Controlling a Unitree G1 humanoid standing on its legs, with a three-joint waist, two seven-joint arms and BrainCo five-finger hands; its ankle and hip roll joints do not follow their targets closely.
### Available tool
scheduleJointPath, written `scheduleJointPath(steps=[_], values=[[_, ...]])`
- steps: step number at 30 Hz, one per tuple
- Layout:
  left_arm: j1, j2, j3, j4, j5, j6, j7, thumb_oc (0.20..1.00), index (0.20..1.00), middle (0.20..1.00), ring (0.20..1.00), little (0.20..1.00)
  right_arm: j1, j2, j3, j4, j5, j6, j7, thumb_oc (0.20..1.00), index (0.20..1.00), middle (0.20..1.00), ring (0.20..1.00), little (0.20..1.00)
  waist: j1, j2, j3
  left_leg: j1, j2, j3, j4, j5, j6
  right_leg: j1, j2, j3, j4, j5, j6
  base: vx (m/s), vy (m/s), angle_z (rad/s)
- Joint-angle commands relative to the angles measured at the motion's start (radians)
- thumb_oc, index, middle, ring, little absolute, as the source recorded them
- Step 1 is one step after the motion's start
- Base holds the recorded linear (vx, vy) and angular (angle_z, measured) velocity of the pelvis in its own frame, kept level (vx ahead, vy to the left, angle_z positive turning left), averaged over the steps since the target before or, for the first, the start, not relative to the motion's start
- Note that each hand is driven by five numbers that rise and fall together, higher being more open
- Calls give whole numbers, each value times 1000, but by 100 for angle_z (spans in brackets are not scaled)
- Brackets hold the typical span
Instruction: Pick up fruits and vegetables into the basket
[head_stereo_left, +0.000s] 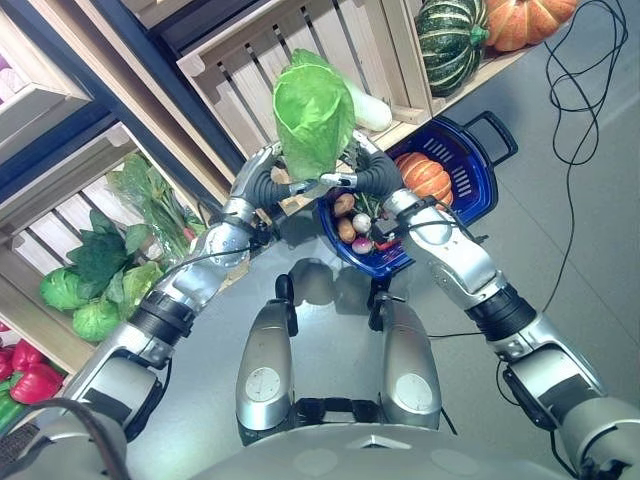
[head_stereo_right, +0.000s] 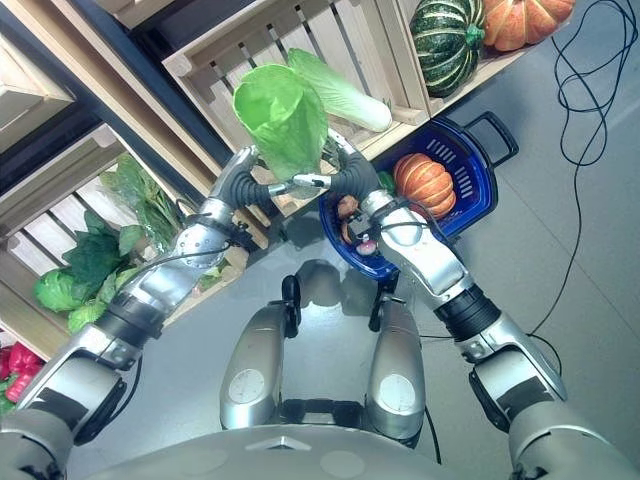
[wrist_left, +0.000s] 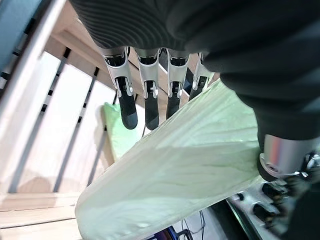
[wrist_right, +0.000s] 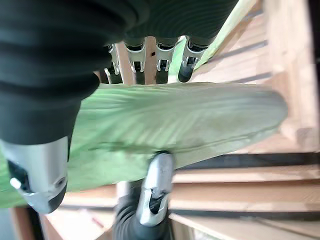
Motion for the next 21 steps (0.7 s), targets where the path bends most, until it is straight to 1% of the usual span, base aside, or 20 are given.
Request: scheduleJointPath(steps=[1,5,10,12,16,17,21], values=[[-23,-41,-19,-122,73,-65,70,200,200,200,200,200,15,50,-6,-45,17,-61,-35,1000,1000,1000,1000,1000,-3,-22,-68,-18,-25,48,-47,-4,35,70,-31,3,4,-106,53,0,0,0],[-41,-42,-40,-148,142,-41,67,200,200,200,200,200,5,50,-14,-57,19,-47,-33,1000,1000,1000,1000,1000,-7,-23,-63,-17,-27,52,-50,-5,37,70,-32,2,1,-103,54,0,0,0],[-62,-37,-85,-185,249,-25,18,200,200,200,200,200,-22,48,0,-100,6,-8,-4,1000,1000,1000,1000,1000,-5,-26,-62,-12,-29,55,-57,-7,39,78,-34,-3,-10,-99,58,0,0,0],[-74,-32,-113,-198,301,-23,-2,200,200,200,200,200,-41,45,21,-116,0,7,-8,1000,1000,1000,1000,1000,-4,-29,-61,-9,-28,57,-58,-9,39,83,-34,-3,-16,-96,60,0,0,0],[-91,-29,-145,-203,330,-4,-25,200,200,200,200,200,-68,42,42,-127,-9,18,-35,1000,1000,1000,1000,1000,-2,-32,-59,-4,-24,59,-62,-11,40,88,-33,-5,-21,-93,63,0,0,0],[-100,-27,-160,-205,334,12,-42,200,200,200,200,200,-83,42,49,-134,-24,31,-50,1000,1000,1000,1000,1000,-1,-32,-59,-2,-23,60,-64,-13,41,92,-33,-6,-24,-93,64,0,0,0],[-101,-19,-180,-211,353,17,-69,200,200,200,200,200,-104,40,55,-145,-24,48,-59,1000,1000,1000,1000,1000,3,-29,-54,1,-23,58,-65,-14,41,95,-35,-8,-28,-91,64,-7,-6,3]])
